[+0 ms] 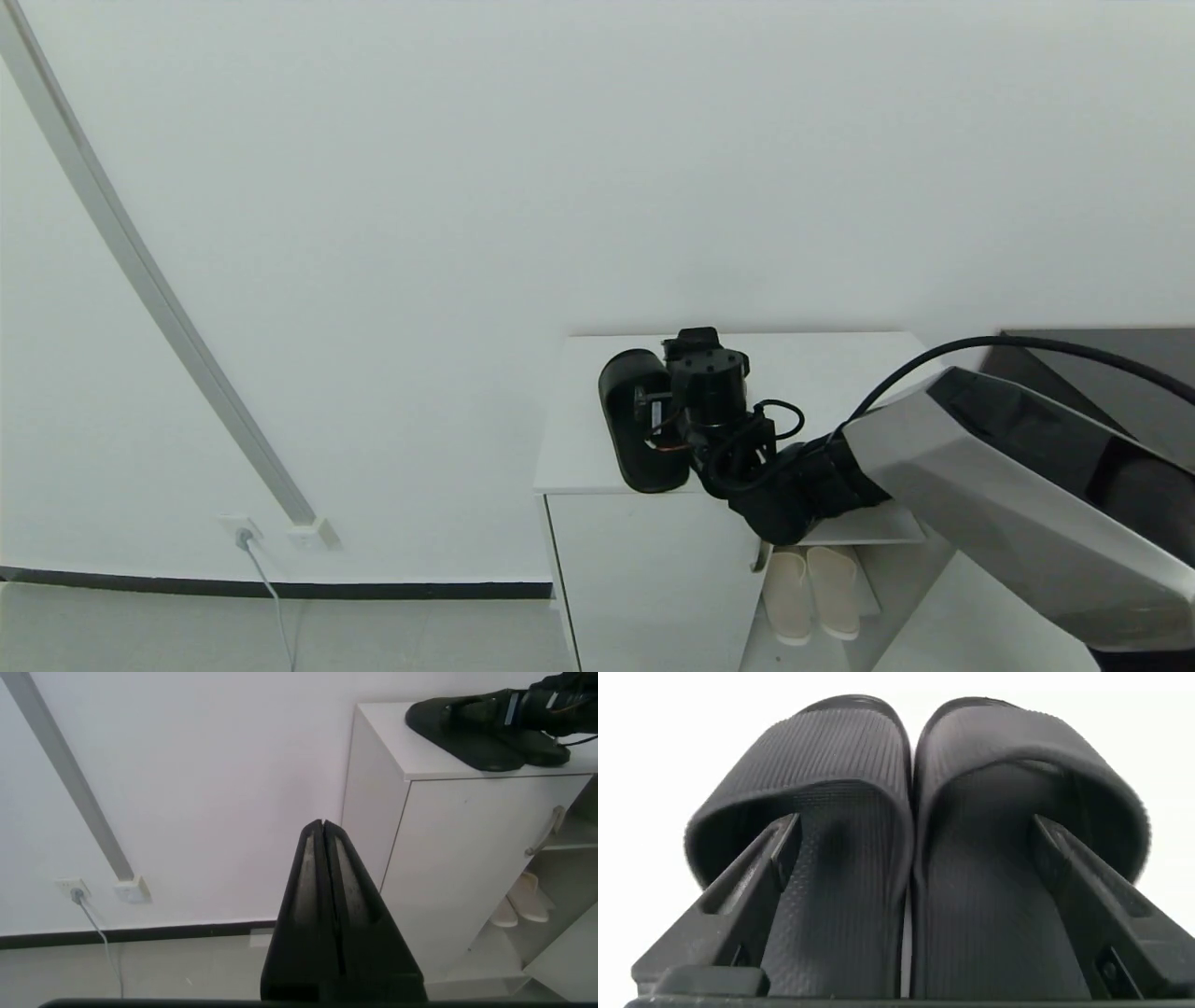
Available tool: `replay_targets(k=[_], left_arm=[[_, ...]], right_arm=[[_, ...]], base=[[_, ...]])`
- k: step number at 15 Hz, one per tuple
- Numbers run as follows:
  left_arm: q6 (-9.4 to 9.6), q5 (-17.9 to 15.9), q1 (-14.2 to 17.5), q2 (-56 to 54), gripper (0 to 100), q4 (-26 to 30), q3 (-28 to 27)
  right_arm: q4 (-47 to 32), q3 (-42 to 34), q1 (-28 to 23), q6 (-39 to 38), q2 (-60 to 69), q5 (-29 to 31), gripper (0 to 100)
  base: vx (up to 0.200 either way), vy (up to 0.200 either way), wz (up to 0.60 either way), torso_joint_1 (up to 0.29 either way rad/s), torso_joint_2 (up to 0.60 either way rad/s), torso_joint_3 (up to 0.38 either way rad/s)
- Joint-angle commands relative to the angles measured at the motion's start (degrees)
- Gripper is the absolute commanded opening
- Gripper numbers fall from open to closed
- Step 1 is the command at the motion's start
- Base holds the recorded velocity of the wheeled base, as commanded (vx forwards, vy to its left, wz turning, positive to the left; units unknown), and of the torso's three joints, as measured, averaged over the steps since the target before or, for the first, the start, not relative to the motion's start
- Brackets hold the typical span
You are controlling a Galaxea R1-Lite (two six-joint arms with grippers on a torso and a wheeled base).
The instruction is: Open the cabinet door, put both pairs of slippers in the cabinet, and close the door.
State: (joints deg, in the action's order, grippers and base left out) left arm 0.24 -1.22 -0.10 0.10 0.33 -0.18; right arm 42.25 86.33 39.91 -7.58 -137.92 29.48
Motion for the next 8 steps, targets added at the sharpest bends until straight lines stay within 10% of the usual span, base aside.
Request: replay_targets(k=[1, 7, 8], left_arm=[[0.02, -0.01, -0.08, -0.01, 0, 0.02, 0.01], [0.02, -0.01, 0.01, -0.01, 0, 0.02, 0.01], [0.02, -0.01, -0.08, -0.01, 0, 0.02, 0.01]], right_arm=[[0.37, 2.52, -0.89, 0.73, -3.32, -0.3, 100], [-1.3, 7.97, -2.21, 0.81, -5.78, -0.3, 100], [-1.3, 8.32, -2.21, 0.81, -6.04, -0.21, 0]], base=[[0.0, 0.0, 0.0, 0.0, 0.0, 0.0], [0.0, 0.0, 0.0, 0.0, 0.0, 0.0], [0.0, 0.0, 0.0, 0.0, 0.0, 0.0]])
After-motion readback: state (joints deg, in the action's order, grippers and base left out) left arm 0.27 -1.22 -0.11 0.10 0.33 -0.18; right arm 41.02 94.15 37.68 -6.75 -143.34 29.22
